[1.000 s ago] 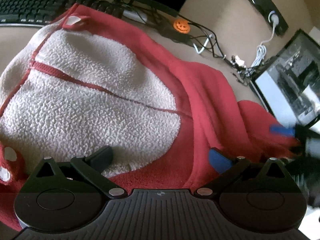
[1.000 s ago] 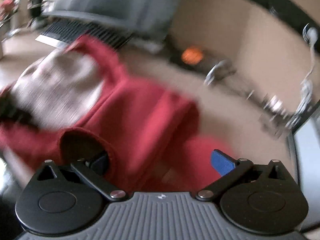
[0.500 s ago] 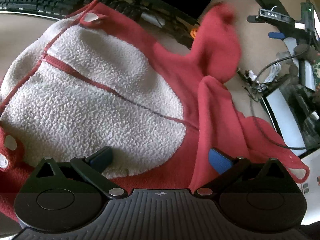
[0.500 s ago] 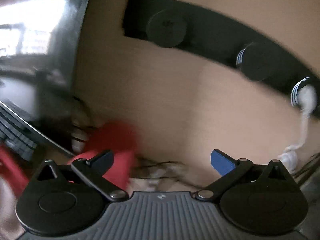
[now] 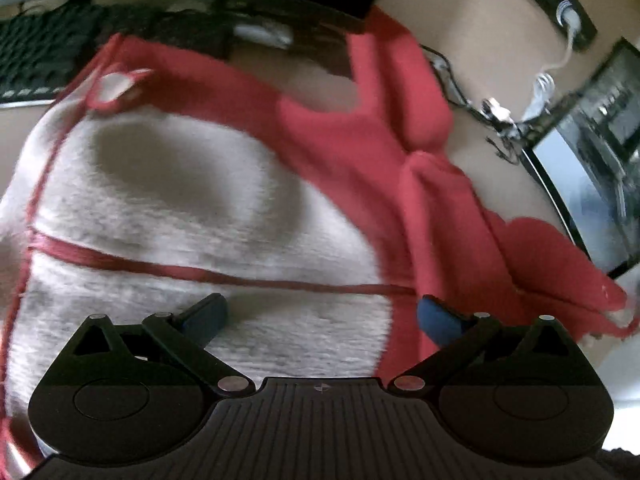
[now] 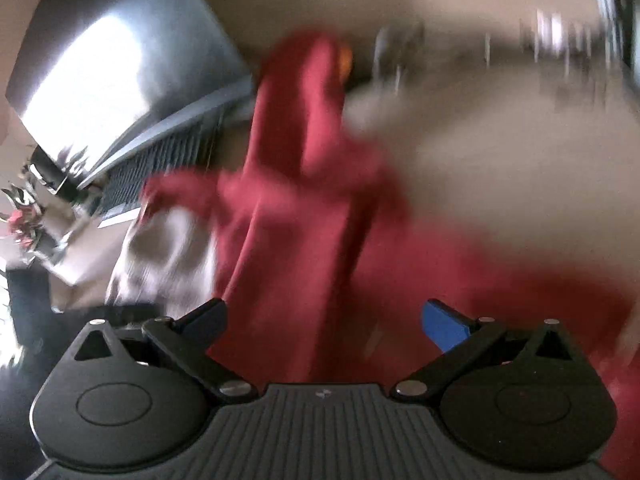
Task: Fold clothes
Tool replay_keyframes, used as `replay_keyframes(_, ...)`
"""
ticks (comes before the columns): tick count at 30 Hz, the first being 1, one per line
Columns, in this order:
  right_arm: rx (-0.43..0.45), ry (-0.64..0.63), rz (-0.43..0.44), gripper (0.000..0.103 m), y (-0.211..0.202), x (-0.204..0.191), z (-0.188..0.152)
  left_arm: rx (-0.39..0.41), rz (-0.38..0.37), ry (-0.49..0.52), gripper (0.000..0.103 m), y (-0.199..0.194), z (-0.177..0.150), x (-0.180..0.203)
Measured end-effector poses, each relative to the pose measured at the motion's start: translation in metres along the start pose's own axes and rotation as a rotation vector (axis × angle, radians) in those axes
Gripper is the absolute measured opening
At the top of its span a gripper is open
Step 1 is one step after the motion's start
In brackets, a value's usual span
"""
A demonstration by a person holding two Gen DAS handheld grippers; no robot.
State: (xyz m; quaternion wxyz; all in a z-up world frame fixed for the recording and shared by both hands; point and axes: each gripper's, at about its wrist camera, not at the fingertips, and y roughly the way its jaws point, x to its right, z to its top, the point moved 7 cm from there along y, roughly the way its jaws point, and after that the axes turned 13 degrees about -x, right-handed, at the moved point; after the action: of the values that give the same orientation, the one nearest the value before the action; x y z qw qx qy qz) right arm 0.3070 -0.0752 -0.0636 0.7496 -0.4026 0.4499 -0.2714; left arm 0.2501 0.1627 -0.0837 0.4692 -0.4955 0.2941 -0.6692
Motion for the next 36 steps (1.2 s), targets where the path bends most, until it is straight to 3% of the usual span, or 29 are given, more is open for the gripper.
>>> replay_keyframes(5,-0.035,-0.071,-0.146,0.103,0.046,-0.031,-0.035,0.009,0.019,0.022,0.103,0.0,-0.005,-0.014)
replay_keyframes(12,-0.03,-0.308,-0.456,0.103,0.046,-0.005,-0.007,0.019,0.066,0.062,0.103,0.008,-0.02,0.005)
replay_keyframes(14,-0.019,-0.359,-0.554,0.103,0.043,0.006,0.005,0.001,0.0,0.048,0.103,0.011,-0.026,0.018)
replay_keyframes(17,0.042,-0.346,-0.733,0.103,0.028,0.037,0.039,-0.053,-0.156,0.018,0.103,0.018,-0.033,0.045)
replay_keyframes(20,0.093,-0.29,-0.814,0.103,0.013,0.059,0.065,-0.133,-0.329,0.001,0.103,0.037,-0.038,0.082)
replay_keyframes(22,0.156,-0.243,-0.809,0.103,-0.006,0.065,0.075,-0.188,-0.418,0.037,0.103,0.051,-0.041,0.113)
replay_keyframes(24,0.233,-0.176,-0.743,0.103,-0.029,0.062,0.077,-0.233,-0.472,0.12,0.103,0.061,-0.045,0.141)
replay_keyframes(27,0.326,-0.074,-0.63,0.103,-0.054,0.053,0.064,-0.257,-0.485,0.217,0.103,0.058,-0.044,0.159)
replay_keyframes(28,0.342,-0.045,-0.589,0.103,-0.059,0.051,0.055,-0.228,-0.475,0.231,0.103,0.051,-0.036,0.157)
replay_keyframes(30,0.363,0.004,-0.506,0.103,-0.065,0.047,0.038,-0.127,-0.419,0.241,0.103,0.032,-0.011,0.144)
replay_keyframes(33,0.327,-0.013,-0.367,0.103,-0.043,0.026,0.014,0.059,-0.238,0.203,0.103,0.012,0.046,0.117)
replay_keyframes(36,0.262,-0.08,-0.257,0.103,-0.006,-0.001,-0.002,0.158,-0.086,0.171,0.103,0.02,0.099,0.11)
